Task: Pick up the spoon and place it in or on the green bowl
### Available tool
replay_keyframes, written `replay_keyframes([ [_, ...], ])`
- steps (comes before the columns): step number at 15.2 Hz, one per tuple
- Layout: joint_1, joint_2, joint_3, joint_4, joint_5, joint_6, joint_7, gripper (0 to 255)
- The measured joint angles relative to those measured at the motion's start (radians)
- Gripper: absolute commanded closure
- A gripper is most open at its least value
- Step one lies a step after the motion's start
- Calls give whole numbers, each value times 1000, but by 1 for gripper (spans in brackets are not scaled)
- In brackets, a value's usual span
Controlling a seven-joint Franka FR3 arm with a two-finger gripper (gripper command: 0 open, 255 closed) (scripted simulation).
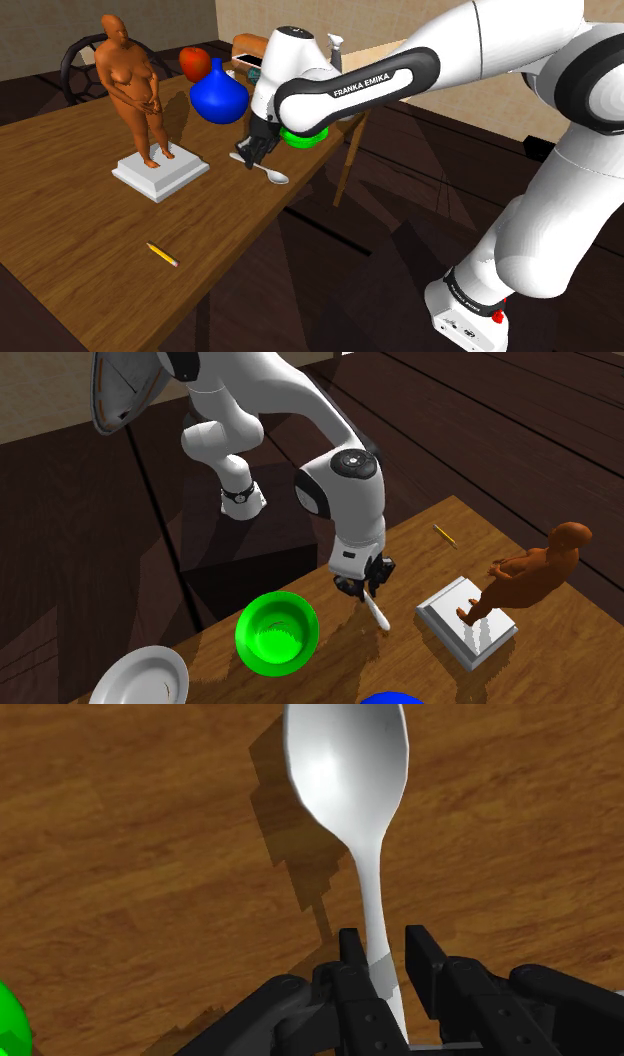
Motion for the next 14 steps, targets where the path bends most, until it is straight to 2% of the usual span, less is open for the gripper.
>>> replay_keyframes([
  [14,-4,-60,3,116,21,-174,-7,255],
])
